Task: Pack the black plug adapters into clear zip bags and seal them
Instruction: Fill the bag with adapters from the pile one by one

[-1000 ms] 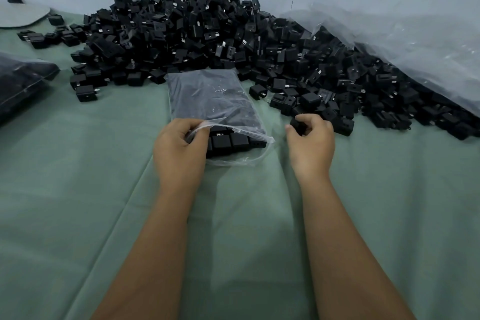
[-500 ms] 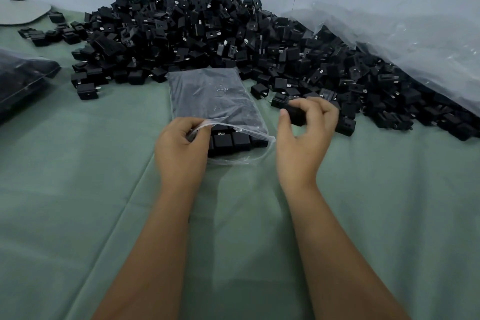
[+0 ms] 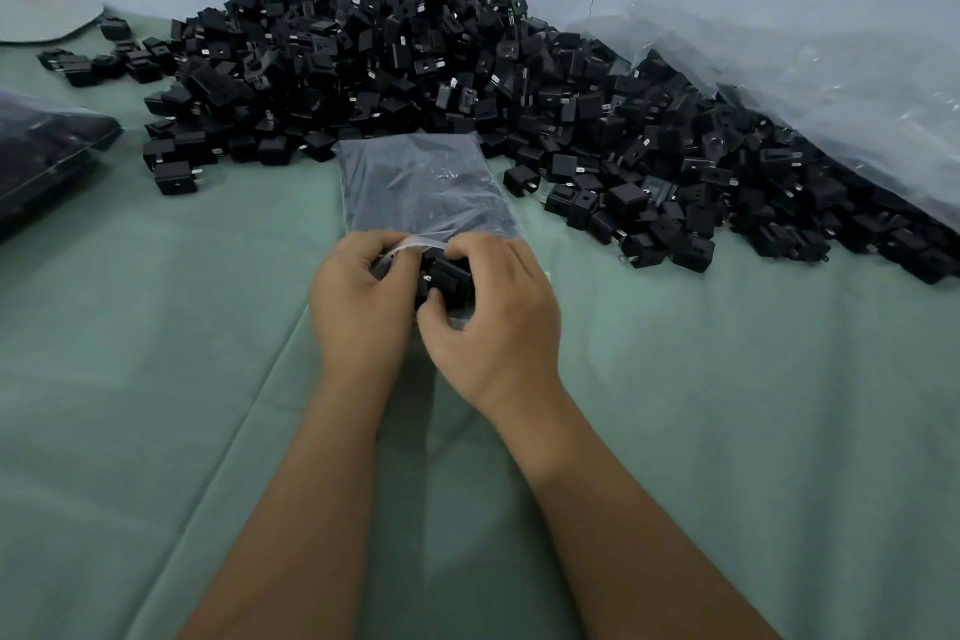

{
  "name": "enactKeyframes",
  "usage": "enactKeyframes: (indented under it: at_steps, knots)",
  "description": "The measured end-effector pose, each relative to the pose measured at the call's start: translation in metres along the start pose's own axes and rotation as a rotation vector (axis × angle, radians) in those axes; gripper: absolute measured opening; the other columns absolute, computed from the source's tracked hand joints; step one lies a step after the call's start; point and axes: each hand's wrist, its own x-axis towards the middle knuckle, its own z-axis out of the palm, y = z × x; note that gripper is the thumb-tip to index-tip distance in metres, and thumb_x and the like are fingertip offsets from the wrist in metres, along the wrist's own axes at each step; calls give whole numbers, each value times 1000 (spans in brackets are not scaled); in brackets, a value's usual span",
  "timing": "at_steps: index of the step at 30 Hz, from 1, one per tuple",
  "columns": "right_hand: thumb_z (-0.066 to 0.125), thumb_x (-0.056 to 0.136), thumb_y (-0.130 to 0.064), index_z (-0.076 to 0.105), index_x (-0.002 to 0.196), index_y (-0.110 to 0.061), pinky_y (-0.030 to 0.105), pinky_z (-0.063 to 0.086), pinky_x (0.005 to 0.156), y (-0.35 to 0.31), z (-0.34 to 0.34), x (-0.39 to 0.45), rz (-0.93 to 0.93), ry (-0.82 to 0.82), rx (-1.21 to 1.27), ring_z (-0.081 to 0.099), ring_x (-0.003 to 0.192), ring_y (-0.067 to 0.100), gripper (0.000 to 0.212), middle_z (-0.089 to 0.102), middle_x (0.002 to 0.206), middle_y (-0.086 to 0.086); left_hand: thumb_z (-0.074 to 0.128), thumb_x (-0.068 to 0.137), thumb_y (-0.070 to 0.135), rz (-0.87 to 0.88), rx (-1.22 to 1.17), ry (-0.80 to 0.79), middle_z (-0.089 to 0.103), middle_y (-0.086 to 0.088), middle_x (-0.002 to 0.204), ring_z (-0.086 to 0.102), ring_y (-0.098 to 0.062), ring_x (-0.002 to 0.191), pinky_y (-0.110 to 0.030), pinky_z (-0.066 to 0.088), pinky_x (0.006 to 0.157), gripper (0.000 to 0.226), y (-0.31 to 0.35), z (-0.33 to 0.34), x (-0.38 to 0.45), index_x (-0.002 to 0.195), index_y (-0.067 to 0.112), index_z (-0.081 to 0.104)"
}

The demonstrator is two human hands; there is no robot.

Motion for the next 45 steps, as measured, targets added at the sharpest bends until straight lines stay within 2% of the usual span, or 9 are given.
enactKeyframes:
  at_steps: [3,8,12,15,21,27,36,40,45]
  knots:
    - [69,70,-16,59,86,-8,29,42,67,-4,5,-2,-1,-48,-3,48,78,19,20,60,81,3,63,84,16,7,-8,10,71,4,87,65,-10,81,-38,54,78,19,0,-1,0,80,33,69]
    - [73,75,-16,58,97,-8,29,52,54,-5,3,-2,50,-58,37,58,82,21,29,51,107,9,65,86,19,-16,-8,13,71,5,89,65,-10,85,-39,54,81,9,-1,-1,0,87,22,74]
    - [75,74,-22,60,92,-10,25,44,47,-3,3,-3,8,-122,-70,57,65,20,26,55,93,5,65,85,20,-15,-11,16,71,7,87,65,-8,84,-38,55,81,10,-1,-1,0,86,26,73]
    - [76,74,-24,64,88,-12,22,35,48,-1,5,-3,-25,-121,-188,56,58,19,22,58,86,3,65,84,20,-22,-13,17,71,8,87,66,-8,85,-39,55,81,11,-1,0,1,87,25,74]
    - [67,80,-18,69,89,-12,36,47,60,2,8,1,-76,-98,-272,56,72,26,11,62,80,6,66,83,16,-4,-6,22,70,7,86,64,-8,82,-37,55,78,15,1,0,0,82,31,71]
    - [49,77,-22,73,96,-17,34,48,75,-4,3,-2,34,-213,-95,58,85,24,31,66,93,2,66,84,17,-13,3,21,70,8,84,63,-5,79,-30,54,75,14,1,-1,1,82,30,71]
    - [63,77,-16,76,98,-19,36,49,84,3,-4,1,62,-291,129,63,91,21,26,71,93,0,65,85,19,-63,-36,19,71,5,84,66,-12,82,-40,55,80,10,2,-1,0,85,22,74]
    - [69,77,-15,73,104,-19,38,47,85,5,-2,2,39,-344,39,62,93,23,27,69,94,1,65,85,19,-68,-52,22,72,4,84,67,-14,83,-41,55,81,10,3,-1,0,86,20,75]
    - [64,80,-2,74,106,-14,41,49,85,5,2,1,69,-259,-44,64,93,30,31,69,100,8,66,85,19,-70,-55,24,71,5,87,66,-11,83,-38,56,80,9,3,0,0,87,21,74]
